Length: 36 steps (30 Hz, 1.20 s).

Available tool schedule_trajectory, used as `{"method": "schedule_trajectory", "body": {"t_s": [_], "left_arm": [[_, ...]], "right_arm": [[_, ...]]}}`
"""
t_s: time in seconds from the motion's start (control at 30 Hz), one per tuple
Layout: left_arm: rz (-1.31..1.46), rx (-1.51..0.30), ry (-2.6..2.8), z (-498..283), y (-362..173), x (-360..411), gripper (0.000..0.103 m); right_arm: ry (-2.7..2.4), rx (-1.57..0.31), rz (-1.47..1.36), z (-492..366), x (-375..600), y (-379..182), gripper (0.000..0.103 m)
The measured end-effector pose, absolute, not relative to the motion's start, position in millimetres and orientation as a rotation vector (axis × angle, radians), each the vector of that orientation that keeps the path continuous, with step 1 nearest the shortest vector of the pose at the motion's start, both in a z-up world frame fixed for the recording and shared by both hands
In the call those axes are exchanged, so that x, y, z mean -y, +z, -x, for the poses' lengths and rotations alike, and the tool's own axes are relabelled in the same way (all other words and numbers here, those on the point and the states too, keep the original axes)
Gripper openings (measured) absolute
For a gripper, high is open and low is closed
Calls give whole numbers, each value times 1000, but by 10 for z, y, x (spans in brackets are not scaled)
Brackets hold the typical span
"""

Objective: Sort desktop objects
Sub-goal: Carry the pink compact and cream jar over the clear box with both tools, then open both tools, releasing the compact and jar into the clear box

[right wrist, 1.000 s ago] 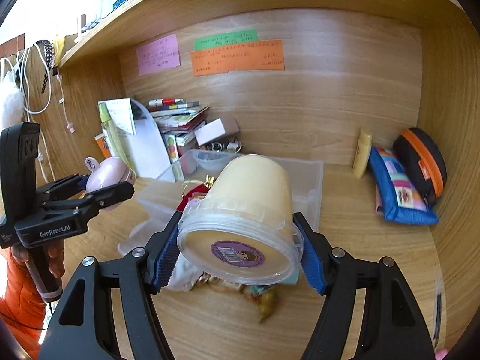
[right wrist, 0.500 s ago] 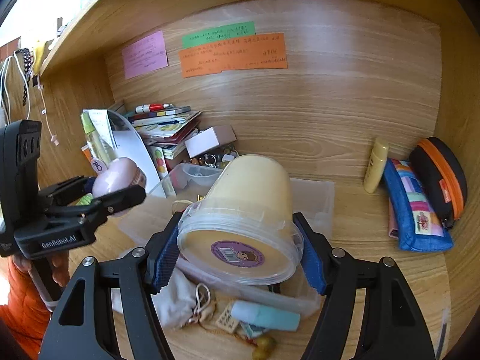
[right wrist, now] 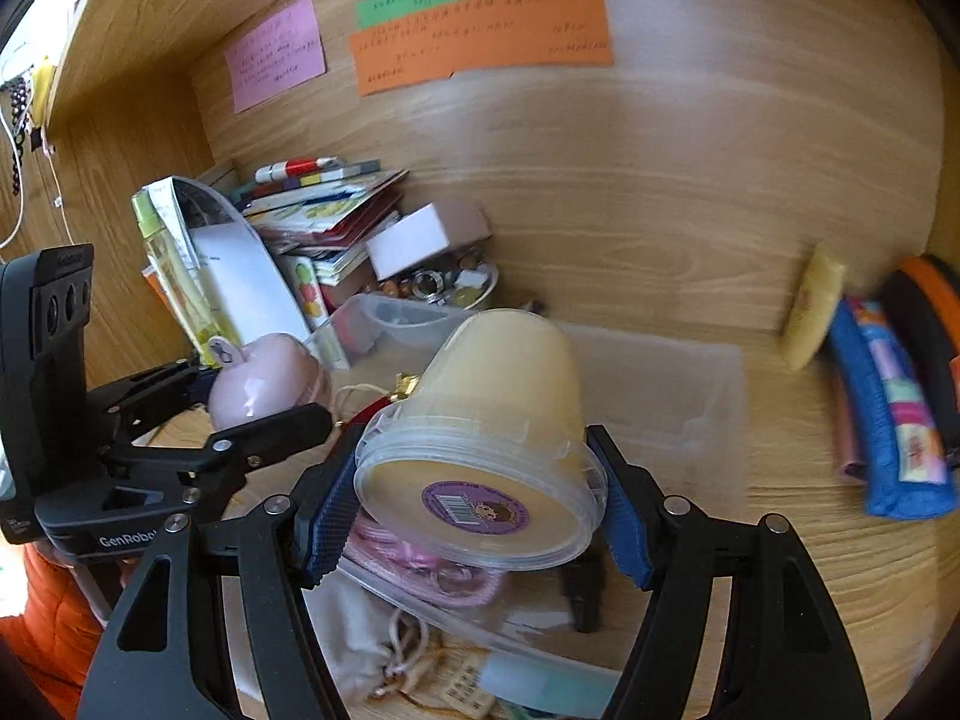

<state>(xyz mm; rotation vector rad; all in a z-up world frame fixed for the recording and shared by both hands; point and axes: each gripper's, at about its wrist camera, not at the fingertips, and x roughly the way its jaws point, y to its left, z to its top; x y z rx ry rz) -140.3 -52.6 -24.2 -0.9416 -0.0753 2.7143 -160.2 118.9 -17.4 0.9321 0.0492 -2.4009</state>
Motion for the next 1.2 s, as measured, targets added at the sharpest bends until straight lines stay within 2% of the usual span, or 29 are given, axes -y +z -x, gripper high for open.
{"method": "schedule_trajectory", "body": {"t_s": [0.43, 0.77, 0.83, 1.2], "left_arm": [[1002, -79, 2727, 1449, -416, 381, 62], [989, -119, 2739, 1421, -424, 379, 64], [978, -125, 2738, 1418, -425, 363, 68], [954, -126, 2757, 1384, -399, 391, 80]], "right_arm": [[-2348, -84, -1022, 1679, -1090, -460, 67], [-2357, -79, -1023, 1675, -1104, -473, 68], [-2355, -79, -988, 1632, -1111, -428, 68], [-2416, -126, -954, 1601, -1088, -340, 78]]}}
